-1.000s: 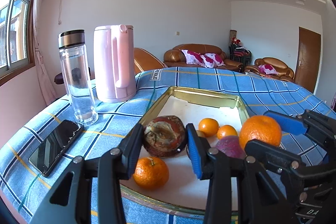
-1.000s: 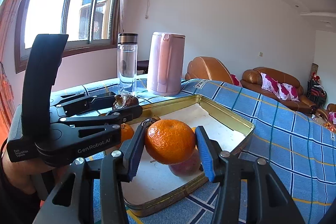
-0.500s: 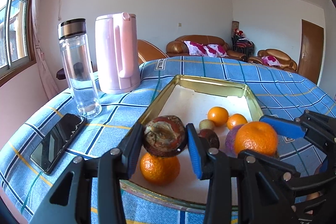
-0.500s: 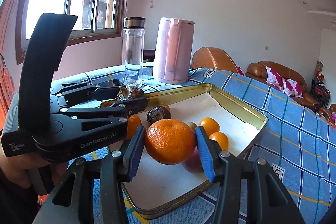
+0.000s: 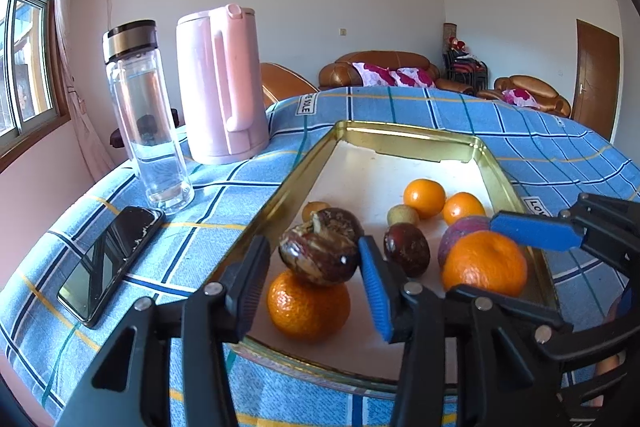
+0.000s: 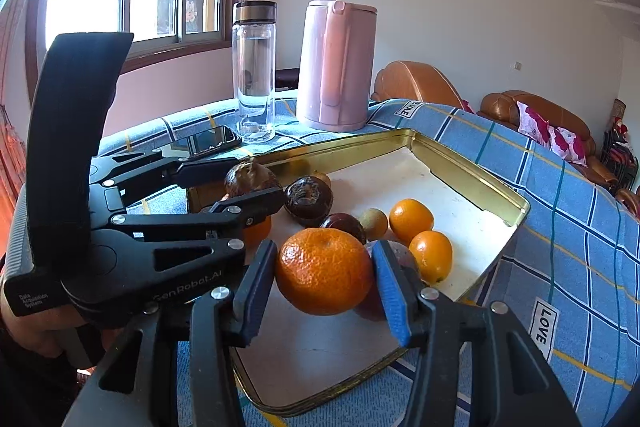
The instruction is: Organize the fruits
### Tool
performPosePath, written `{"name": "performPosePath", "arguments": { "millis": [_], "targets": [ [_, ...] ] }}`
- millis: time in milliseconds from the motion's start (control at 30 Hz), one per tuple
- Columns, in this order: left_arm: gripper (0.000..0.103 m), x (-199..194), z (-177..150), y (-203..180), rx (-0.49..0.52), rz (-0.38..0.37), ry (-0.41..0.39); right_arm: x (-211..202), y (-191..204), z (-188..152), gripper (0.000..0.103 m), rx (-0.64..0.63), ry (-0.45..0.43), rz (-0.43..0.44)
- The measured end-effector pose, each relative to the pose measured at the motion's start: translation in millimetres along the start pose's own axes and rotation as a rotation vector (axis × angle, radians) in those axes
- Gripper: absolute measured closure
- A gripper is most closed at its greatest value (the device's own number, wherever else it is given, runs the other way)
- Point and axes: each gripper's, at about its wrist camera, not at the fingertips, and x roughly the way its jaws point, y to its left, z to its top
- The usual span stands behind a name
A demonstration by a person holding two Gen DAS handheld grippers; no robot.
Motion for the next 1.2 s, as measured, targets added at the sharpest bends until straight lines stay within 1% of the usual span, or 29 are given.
{"name": "performPosePath", "arguments": {
  "millis": [100, 300, 367, 433, 500, 633, 733, 833, 900, 1200],
  "targets": [
    [0.046, -2.4, 0.7, 2.8, -0.010, 0.010, -0.007, -1.6, -4.0, -0.3, 0.036, 0.020, -0.006, -0.015],
    [0.036, -9.2, 2.4, 3.1, -0.011, 0.018, -0.034, -11.3, -6.9, -2.2, 0.033, 0.033, -0.041, -0.031],
    [0.030, -14.1, 2.6, 2.8, -0.020, 0.016, -0.053, -18.8, -8.4, -4.2, 0.032, 0.041, -0.067, -0.060],
    [0.014, -20.0, 3.8, 1.4, -0.024, 0.002, -0.075, -25.9, -11.7, -6.3, 0.032, 0.054, -0.091, -0.098],
    [0.006, -27.7, 4.8, -1.9, -0.021, 0.008, -0.107, -32.2, -16.5, -8.2, 0.028, 0.067, -0.110, -0.137],
    [0.003, -39.5, 8.8, -10.5, -0.001, 0.000, -0.144, -44.5, -24.9, -9.8, 0.024, 0.082, -0.143, -0.202],
    [0.002, -45.2, 11.0, -14.3, 0.003, -0.004, -0.160, -53.7, -29.0, -8.9, 0.023, 0.089, -0.168, -0.239],
    [0.001, -48.7, 12.5, -15.6, 0.003, -0.006, -0.170, -63.6, -31.0, -7.3, 0.019, 0.092, -0.198, -0.265],
    [0.000, -50.1, 13.1, -16.1, 0.001, -0.004, -0.174, -68.6, -32.2, -6.6, 0.016, 0.093, -0.216, -0.277],
    [0.000, -52.4, 13.3, -19.9, 0.000, -0.013, -0.175, -76.8, -37.6, -8.0, 0.015, 0.104, -0.232, -0.306]
  ]
}}
